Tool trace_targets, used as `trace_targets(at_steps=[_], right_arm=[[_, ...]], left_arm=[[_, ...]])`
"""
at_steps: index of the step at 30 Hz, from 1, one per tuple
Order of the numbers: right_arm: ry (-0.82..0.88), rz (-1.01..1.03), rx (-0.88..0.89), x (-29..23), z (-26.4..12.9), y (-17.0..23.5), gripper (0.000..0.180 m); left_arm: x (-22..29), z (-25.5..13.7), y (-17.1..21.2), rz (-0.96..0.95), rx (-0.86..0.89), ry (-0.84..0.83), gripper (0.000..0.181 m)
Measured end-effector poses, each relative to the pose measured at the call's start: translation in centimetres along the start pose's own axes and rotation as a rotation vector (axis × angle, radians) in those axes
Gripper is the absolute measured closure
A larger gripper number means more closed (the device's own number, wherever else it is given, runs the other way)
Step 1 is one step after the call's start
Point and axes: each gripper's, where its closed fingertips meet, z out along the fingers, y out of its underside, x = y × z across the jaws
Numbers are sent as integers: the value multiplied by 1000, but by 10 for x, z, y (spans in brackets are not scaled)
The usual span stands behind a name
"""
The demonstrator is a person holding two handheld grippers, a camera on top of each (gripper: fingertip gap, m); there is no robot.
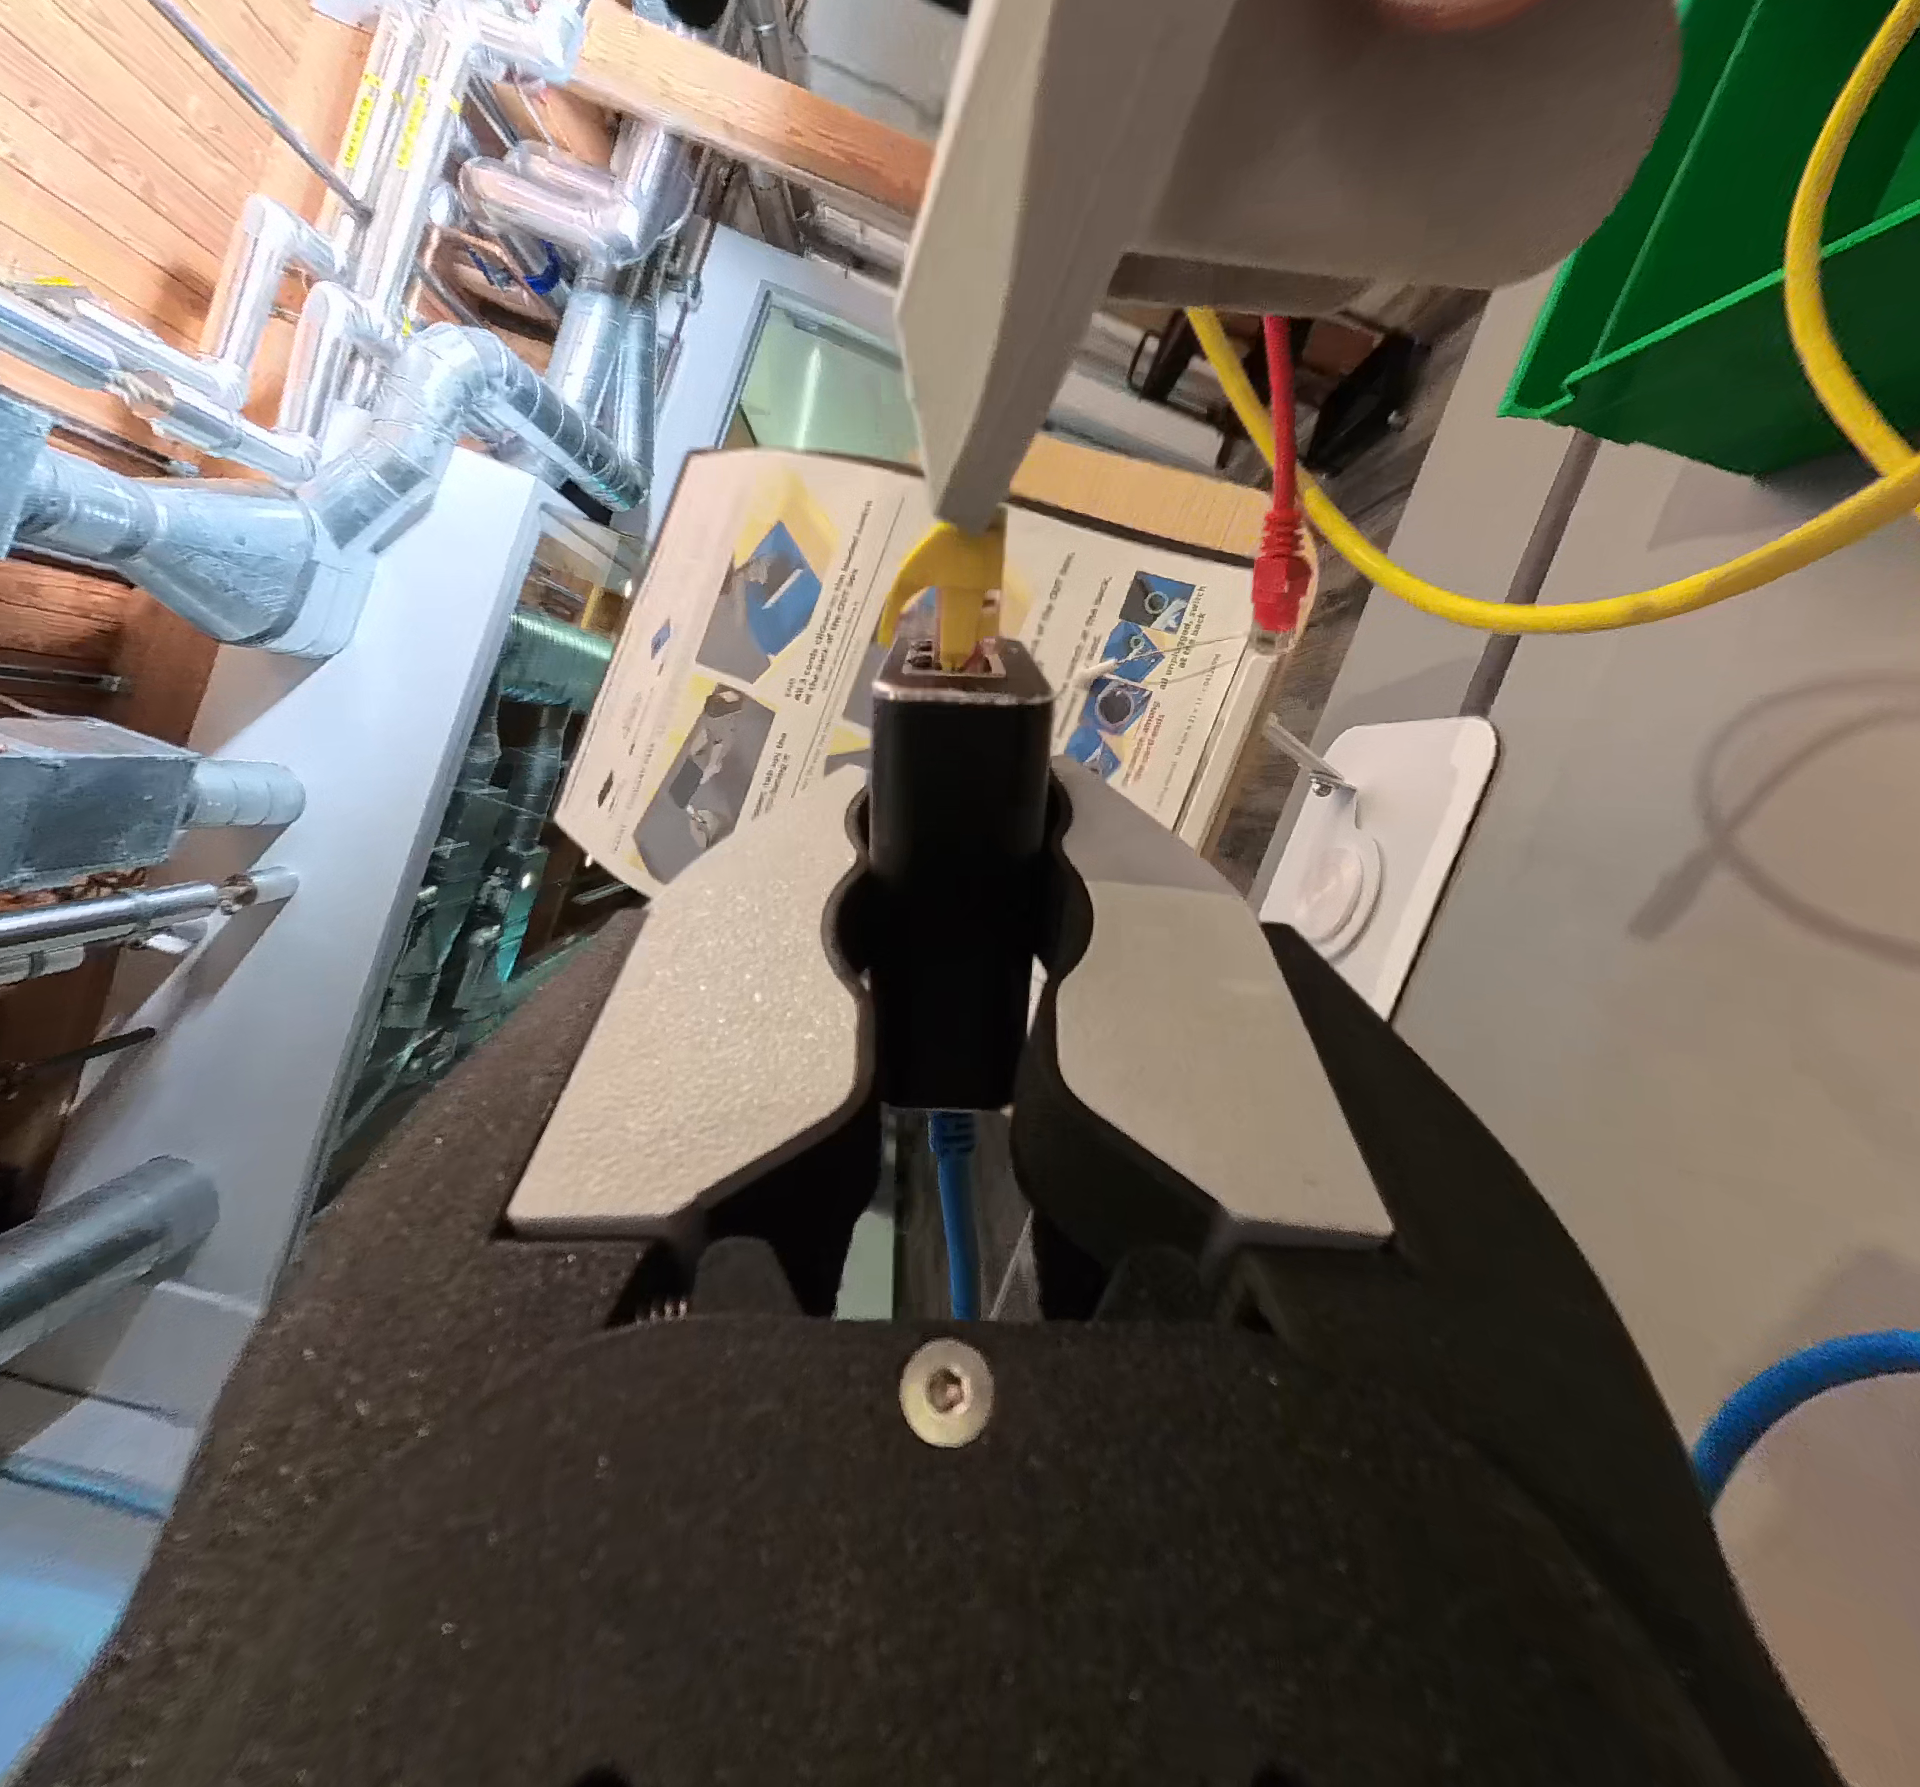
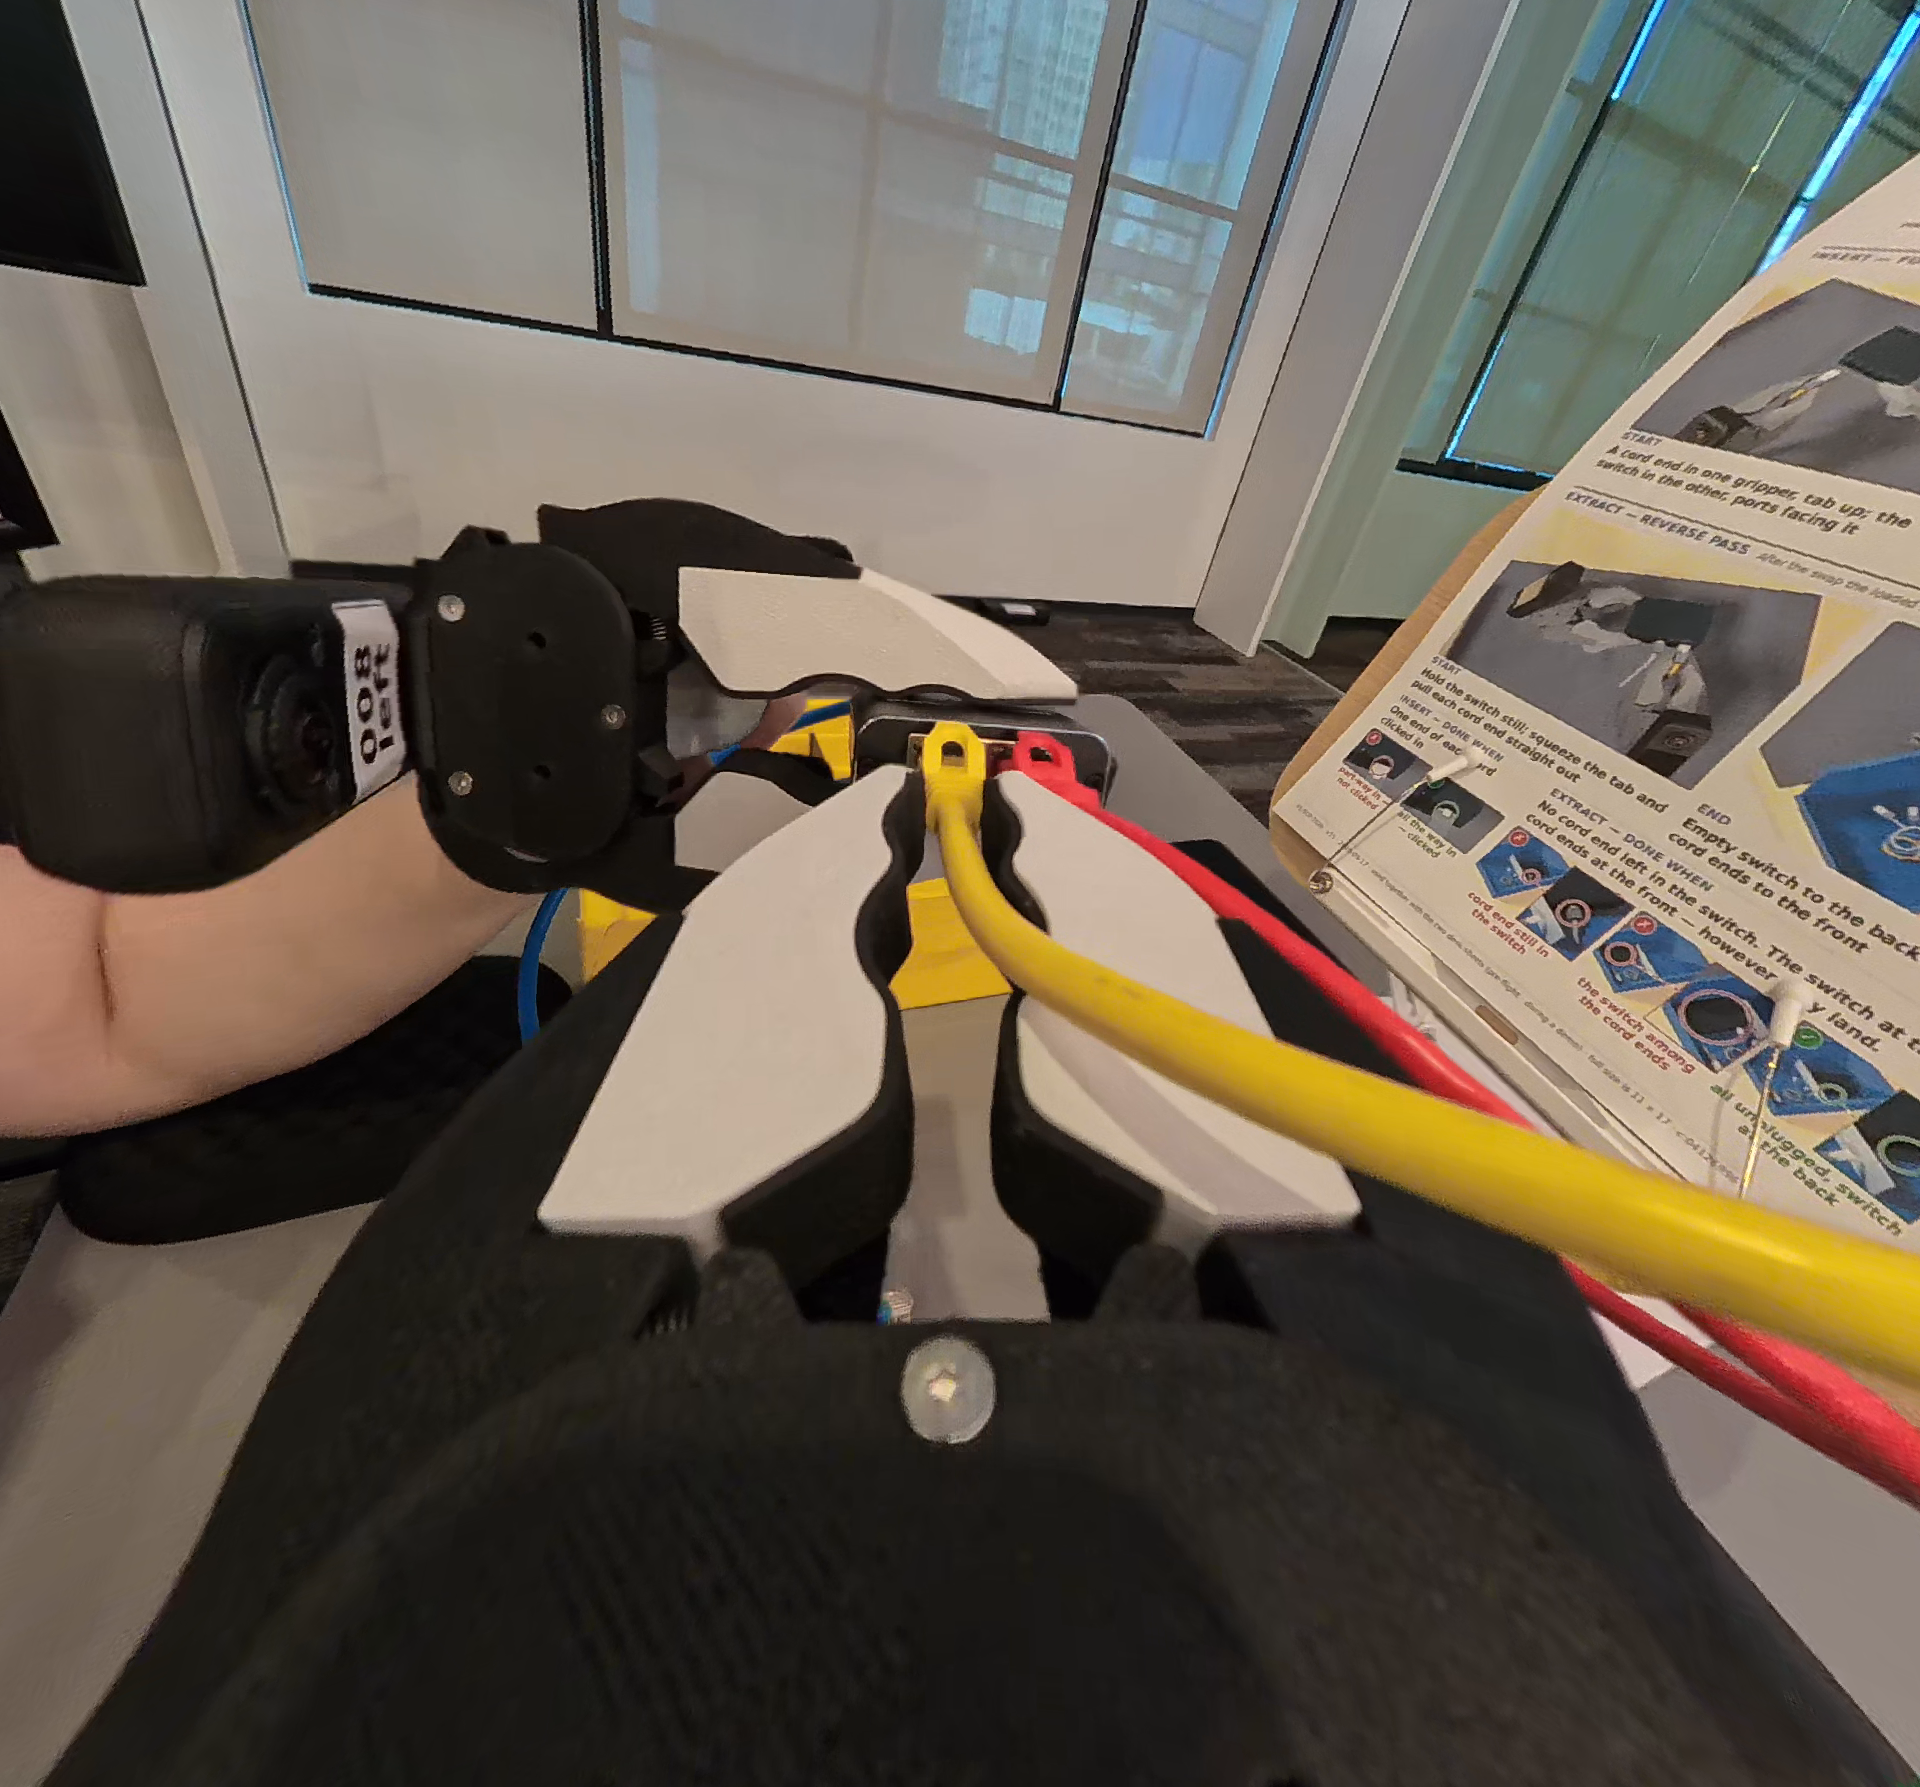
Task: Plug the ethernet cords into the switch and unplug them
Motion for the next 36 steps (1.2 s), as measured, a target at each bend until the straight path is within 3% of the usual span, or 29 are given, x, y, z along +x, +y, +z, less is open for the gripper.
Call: trace_targets(at_steps=[4, 9, 13, 16, 20, 28, 32, 36], right_arm=[[-9, -34, -70, -1, -2, 6, 160], [-37, -257, -261, -14, -17, 19, 165], [-38, -718, -215, -46, -17, 8, 156], [162, -1098, -194, -27, -18, 7, 153], [216, -1056, -233, 3, -19, 23, 146], [337, -1155, -525, 39, -7, 61, 161], [303, -1103, -521, 36, -5, 64, 168], [295, -1053, -443, 35, -9, 55, 168]], left_arm=[[4, 3, 4, -17, 4, 39, 155], [6, 8, 30, -55, -90, 82, 155], [21, 11, 27, 1, -107, 127, 155], [30, 11, 20, 13, -91, 169, 155], [36, 9, 15, 53, -93, 201, 155], [52, 7, 6, 114, -116, 256, 155], [54, 6, 4, 101, -108, 275, 155], [41, -2, 7, 26, -83, 284, 141]])
